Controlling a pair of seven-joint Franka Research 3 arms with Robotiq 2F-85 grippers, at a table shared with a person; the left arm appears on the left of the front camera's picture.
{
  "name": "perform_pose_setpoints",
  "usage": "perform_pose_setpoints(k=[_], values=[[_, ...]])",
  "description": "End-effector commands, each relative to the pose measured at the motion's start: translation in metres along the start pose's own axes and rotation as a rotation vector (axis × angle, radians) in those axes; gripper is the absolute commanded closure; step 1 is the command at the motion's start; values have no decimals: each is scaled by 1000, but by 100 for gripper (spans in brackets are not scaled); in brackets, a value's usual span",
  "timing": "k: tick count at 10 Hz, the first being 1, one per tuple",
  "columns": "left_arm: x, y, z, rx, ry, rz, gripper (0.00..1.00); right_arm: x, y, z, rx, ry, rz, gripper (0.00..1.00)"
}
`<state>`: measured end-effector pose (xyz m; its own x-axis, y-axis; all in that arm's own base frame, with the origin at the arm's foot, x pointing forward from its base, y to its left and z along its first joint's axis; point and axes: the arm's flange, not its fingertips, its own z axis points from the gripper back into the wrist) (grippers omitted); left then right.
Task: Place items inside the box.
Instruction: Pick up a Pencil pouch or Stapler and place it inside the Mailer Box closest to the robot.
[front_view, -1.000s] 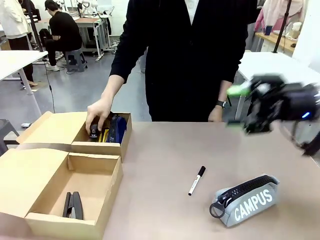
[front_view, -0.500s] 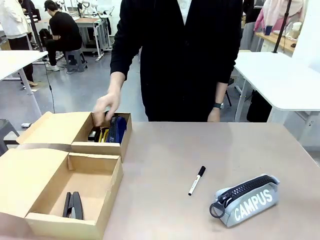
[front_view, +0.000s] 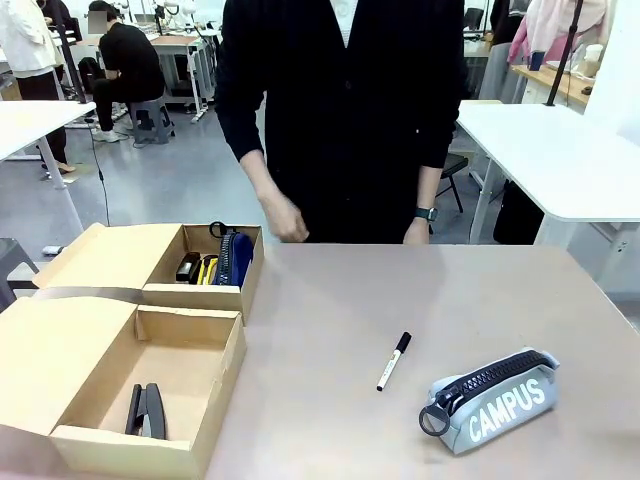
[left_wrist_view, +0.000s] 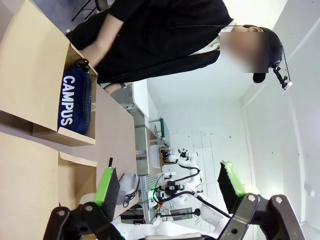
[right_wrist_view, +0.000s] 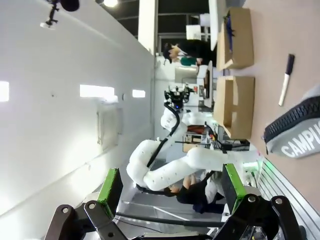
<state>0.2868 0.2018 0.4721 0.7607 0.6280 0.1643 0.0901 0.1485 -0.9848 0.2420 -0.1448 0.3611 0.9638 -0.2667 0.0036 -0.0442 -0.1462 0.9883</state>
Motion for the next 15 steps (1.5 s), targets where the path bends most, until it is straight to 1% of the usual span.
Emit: perform_pose_setpoints(k=[1,10,11,12,13,14,15], values=[[-5,0,-2,-21,-6,-16,0,4,17,-8,21,-22,-9,0],[-5,0,-2,-21,-6,-16,0,4,17,-8,21,-22,-9,0],[-5,0,-2,-21,-6,-16,0,5,10,-5,17,-17,10,0],[-5,0,-2,-21,-6,-16,0,-14,10,17,332,265,162,0],[-5,0,-2,-21,-6,-16,0,-16,13,15,226,194,268,0],[-5,0,-2,-21,-6,-16,0,-16,30,-3,122,258,385,0],[-5,0,-2,-21,-6,-16,0,-15,44,-30,-144,379,647,0]])
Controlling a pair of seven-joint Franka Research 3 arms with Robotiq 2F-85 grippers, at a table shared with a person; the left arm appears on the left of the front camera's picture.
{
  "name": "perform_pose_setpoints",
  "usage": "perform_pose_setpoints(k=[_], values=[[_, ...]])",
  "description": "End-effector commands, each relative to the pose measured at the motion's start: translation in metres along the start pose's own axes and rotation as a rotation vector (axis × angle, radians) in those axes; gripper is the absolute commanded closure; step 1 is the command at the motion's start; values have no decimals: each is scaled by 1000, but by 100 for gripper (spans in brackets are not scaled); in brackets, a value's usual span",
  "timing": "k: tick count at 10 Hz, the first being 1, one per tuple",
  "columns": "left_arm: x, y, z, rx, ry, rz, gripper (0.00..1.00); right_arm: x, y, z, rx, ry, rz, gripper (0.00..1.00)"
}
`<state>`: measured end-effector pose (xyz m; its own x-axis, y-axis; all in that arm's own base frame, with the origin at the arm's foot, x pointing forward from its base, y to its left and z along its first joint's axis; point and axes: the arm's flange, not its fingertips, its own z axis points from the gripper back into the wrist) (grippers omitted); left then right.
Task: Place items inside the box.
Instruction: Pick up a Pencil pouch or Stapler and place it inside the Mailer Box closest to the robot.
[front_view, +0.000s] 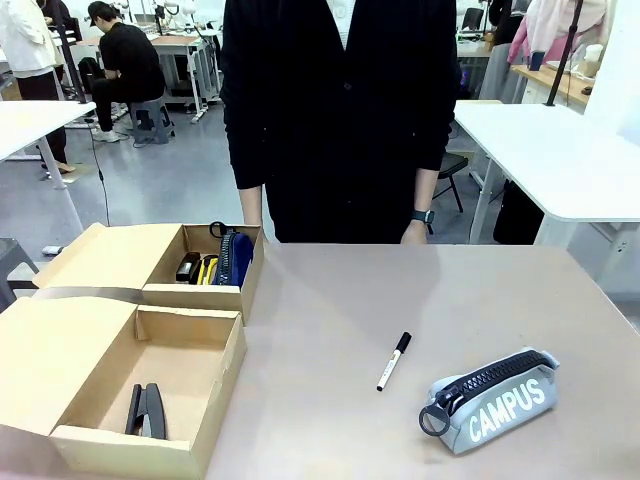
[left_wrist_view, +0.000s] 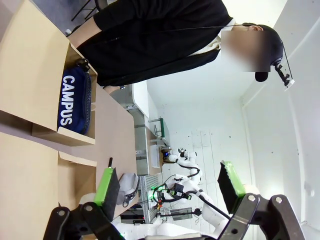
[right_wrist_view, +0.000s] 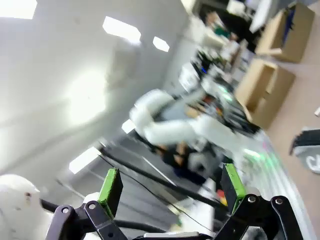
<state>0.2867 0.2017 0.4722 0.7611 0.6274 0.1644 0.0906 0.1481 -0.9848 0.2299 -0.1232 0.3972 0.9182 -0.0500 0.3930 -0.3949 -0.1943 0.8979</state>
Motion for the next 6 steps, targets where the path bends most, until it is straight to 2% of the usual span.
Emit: perform_pose_setpoints(k=[1,2,3,4,5,6], values=[[-5,0,-1,-21,-7,-15,0,16,12,-37,-508,343,401,0],[-5,0,-1,-21,-7,-15,0,27,11,-64,-798,296,575,0],[-5,0,-1,-21,-7,-15,0,34,10,-81,-1036,212,684,0],[-5,0,-1,-21,-7,-15,0,41,6,-96,-1141,179,741,0],[-5,0,-1,-21,-7,-15,0,39,3,-104,-1220,261,631,0],[-5,0,-1,-21,-7,-15,0,40,25,-82,-1120,-6,324,0]])
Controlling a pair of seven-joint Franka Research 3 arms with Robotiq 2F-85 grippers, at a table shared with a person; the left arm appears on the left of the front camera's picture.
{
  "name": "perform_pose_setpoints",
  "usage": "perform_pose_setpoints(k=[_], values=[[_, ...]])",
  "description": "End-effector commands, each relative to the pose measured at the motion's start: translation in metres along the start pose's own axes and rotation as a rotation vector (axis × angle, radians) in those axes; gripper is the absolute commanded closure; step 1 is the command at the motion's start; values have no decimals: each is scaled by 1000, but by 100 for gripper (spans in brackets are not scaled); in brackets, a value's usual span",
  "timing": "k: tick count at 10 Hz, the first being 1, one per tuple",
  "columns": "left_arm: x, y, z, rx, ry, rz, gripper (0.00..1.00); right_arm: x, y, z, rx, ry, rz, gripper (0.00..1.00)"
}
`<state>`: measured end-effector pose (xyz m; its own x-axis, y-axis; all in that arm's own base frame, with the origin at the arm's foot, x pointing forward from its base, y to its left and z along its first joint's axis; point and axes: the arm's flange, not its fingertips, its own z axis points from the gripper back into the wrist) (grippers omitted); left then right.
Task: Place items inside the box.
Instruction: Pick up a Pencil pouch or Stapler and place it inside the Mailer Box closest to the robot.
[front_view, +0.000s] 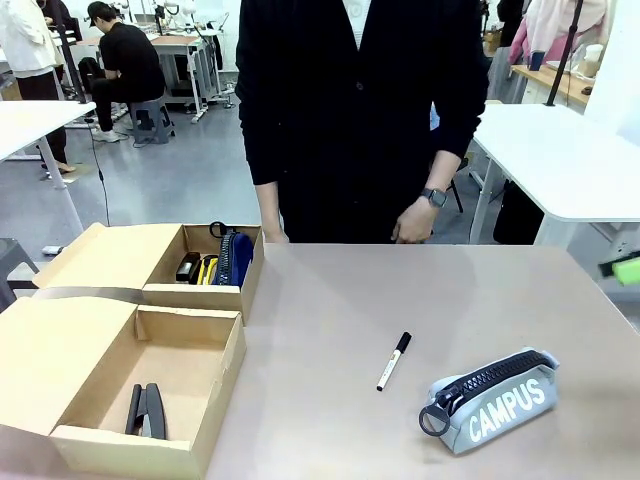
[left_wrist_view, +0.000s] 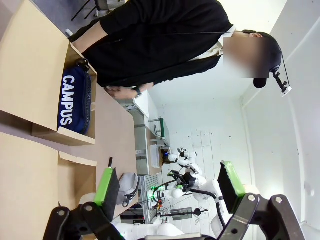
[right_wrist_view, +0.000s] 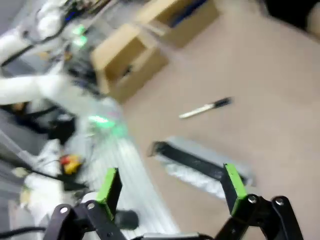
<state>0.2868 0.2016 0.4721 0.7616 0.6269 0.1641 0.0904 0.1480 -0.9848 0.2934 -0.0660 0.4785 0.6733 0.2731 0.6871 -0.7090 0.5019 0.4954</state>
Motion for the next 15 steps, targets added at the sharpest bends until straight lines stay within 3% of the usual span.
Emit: perform_pose_setpoints(k=[1,2,3,4,6,7,8,9,11,15], values=[[-5,0,-1,-21,-8,-16,0,-13,4,-10,164,28,17,0],[-5,0,-1,-21,-8,-16,0,0,0,0,0,0,0,0],[-5,0,-1,-21,-8,-16,0,4,1,-23,-174,112,154,0],[-5,0,-1,-21,-8,-16,0,14,-2,-41,-177,154,310,0],[-5,0,-1,-21,-8,-16,0,23,-16,-76,-139,259,334,0],[-5,0,-1,-21,-8,-16,0,19,-24,-72,-121,243,315,0],[-5,0,-1,-21,-8,-16,0,4,-32,-30,-80,90,326,0],[-5,0,-1,-21,-8,-16,0,-14,-41,-8,0,127,426,0],[-5,0,-1,-21,-8,-16,0,-39,-43,12,-11,135,448,0],[-5,0,-1,-21,-8,-16,0,-37,-60,-4,-34,147,483,0]])
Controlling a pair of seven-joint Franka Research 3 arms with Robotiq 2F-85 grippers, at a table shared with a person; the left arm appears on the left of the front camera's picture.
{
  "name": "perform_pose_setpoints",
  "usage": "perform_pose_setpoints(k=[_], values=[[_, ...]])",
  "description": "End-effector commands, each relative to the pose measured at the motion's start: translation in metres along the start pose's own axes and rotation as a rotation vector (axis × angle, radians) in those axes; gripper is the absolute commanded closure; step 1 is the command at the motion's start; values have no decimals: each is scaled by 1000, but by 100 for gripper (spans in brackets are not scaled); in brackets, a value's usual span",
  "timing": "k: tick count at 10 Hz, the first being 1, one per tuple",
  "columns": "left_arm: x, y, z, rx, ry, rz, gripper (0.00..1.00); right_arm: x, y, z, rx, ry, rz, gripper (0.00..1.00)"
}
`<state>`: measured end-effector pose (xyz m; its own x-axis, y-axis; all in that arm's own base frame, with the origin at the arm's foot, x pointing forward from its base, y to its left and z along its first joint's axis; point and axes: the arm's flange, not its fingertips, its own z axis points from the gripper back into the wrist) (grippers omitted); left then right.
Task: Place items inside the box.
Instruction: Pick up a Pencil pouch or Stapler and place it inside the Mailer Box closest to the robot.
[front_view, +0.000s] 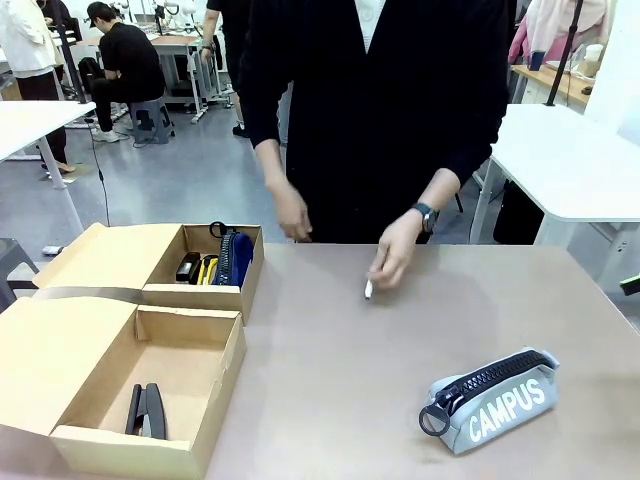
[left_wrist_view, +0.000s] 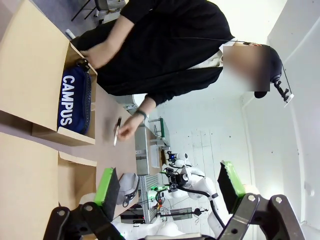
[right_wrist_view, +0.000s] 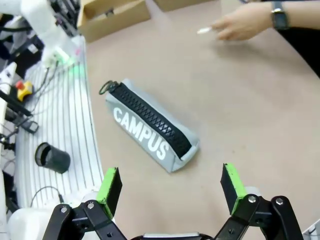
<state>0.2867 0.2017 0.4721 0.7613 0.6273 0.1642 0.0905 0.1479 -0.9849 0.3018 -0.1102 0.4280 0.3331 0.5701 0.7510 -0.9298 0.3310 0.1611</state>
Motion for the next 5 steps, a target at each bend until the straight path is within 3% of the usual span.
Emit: perform_pose_setpoints(k=[1,3,5], values=[[-5,0,-2,-21,-7,-16,0,11,-6,-22,1,46,80,0],[-5,0,-2,-21,-7,-16,0,28,-5,-46,10,123,135,0],[-5,0,-2,-21,-7,-16,0,43,2,-81,13,310,198,0]])
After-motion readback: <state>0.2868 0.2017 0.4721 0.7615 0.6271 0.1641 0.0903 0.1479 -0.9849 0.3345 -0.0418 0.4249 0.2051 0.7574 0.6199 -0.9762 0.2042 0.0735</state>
